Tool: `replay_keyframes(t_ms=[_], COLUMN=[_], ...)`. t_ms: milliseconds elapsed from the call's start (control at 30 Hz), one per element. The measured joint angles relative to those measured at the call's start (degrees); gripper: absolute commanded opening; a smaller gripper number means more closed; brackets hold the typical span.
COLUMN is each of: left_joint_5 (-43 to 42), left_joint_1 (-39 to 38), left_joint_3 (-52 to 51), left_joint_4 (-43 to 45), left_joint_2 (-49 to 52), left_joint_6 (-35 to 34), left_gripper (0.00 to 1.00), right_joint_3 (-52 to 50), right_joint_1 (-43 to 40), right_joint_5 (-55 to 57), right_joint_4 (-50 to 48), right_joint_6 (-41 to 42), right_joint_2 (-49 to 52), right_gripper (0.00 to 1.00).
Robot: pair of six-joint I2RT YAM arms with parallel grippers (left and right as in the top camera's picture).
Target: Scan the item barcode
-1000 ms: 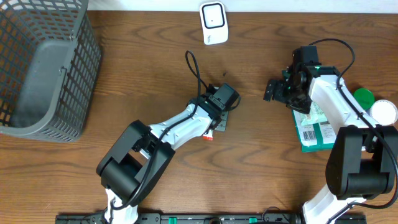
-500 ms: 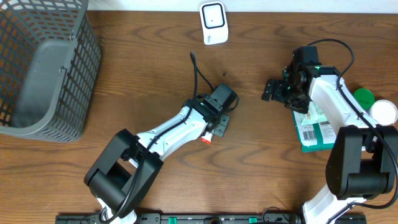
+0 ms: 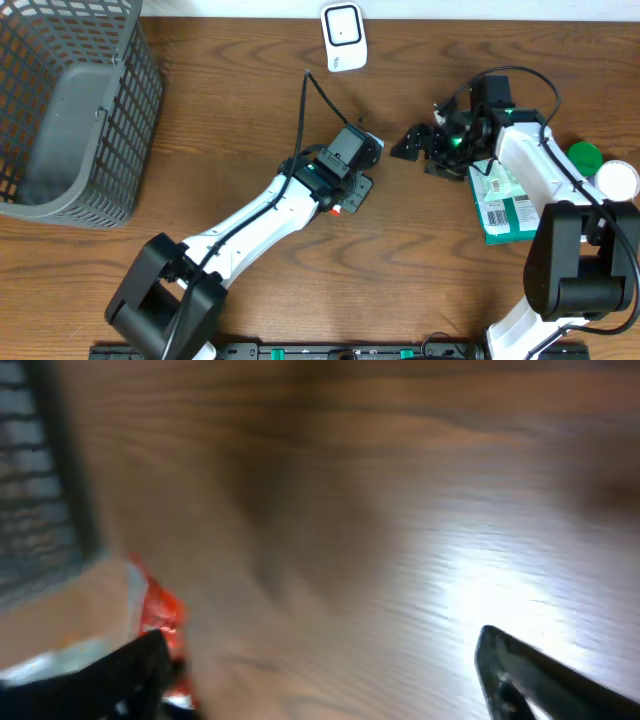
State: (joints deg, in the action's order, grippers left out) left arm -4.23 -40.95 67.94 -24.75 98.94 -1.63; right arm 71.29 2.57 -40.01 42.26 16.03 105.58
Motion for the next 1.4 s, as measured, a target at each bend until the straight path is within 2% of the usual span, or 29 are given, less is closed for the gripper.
replay_keyframes(t_ms=[167, 333, 600, 733, 933, 967, 1000, 1033, 1067, 1100, 1133, 1200, 1233, 1400], left_joint_5=[-0.46, -0.63, -1.75, -1.88, -1.9, -1.9, -1.88, -1.9, -1.88, -1.9, -1.86, -1.88, -1.92, -2.1], left_joint_1=[0.09, 0.09, 0.09, 0.24, 0.35, 0.35, 0.35, 0.35, 0.35, 0.35, 0.37, 0.37, 0.39, 0.39], left_joint_3=[0.0, 0.0, 0.0, 0.0, 0.0, 0.0, 0.0, 0.0, 0.0, 0.0, 0.0, 0.0, 0.0, 0.0], left_joint_4=[0.81, 1.18, 1.18, 0.98, 1.05, 1.05, 1.07, 1.07, 1.14, 1.16, 1.2, 1.2, 1.25, 1.16], left_joint_2=[-1.05, -1.14, -1.14, -1.18, -1.2, -1.2, -1.2, -1.2, -1.2, -1.2, -1.2, -1.2, -1.2, -1.2], left_joint_6=[-0.07, -1.57, -2.95, -3.26, -3.3, -3.28, -3.28, -3.28, -3.28, -3.28, -3.28, -3.52, -3.41, -3.93], left_gripper=[0.07, 0.07, 0.07, 0.07, 0.07, 0.07, 0.07, 0.07, 0.08, 0.1, 0.17, 0.42, 0.47, 0.55], right_joint_3=[-2.47, -3.32, -3.43, -3.48, -3.5, -3.5, -3.5, -3.5, -3.5, -3.5, -3.5, -3.52, -3.52, -3.52], right_joint_1=[1.4, 3.98, 8.24, 9.6, 9.68, 9.68, 9.68, 9.68, 9.68, 9.68, 9.68, 9.68, 9.68, 9.66], right_joint_5=[-10.23, -14.12, -15.8, -15.56, -15.5, -15.52, -15.54, -15.52, -15.37, -15.39, -15.28, -14.86, -14.6, -13.94], right_joint_4=[-5.95, -9.42, -13.27, -14.29, -14.62, -14.62, -14.62, -14.6, -14.67, -14.64, -14.58, -14.51, -14.51, -15.26], right_joint_6=[-0.35, -0.07, 0.98, 1.68, 1.77, 1.77, 1.75, 1.77, 1.75, 1.62, 1.75, 1.75, 1.75, 2.47], right_joint_2=[0.02, 0.02, 0.02, 0.02, 0.0, 0.02, 0.02, 0.02, 0.02, 0.02, 0.02, 0.02, 0.02, 0.02], right_gripper=[0.8, 0.71, 0.46, 0.27, 0.29, 0.26, 0.07, 0.01, 0.01, 0.01, 0.01, 0.01, 0.01, 0.01])
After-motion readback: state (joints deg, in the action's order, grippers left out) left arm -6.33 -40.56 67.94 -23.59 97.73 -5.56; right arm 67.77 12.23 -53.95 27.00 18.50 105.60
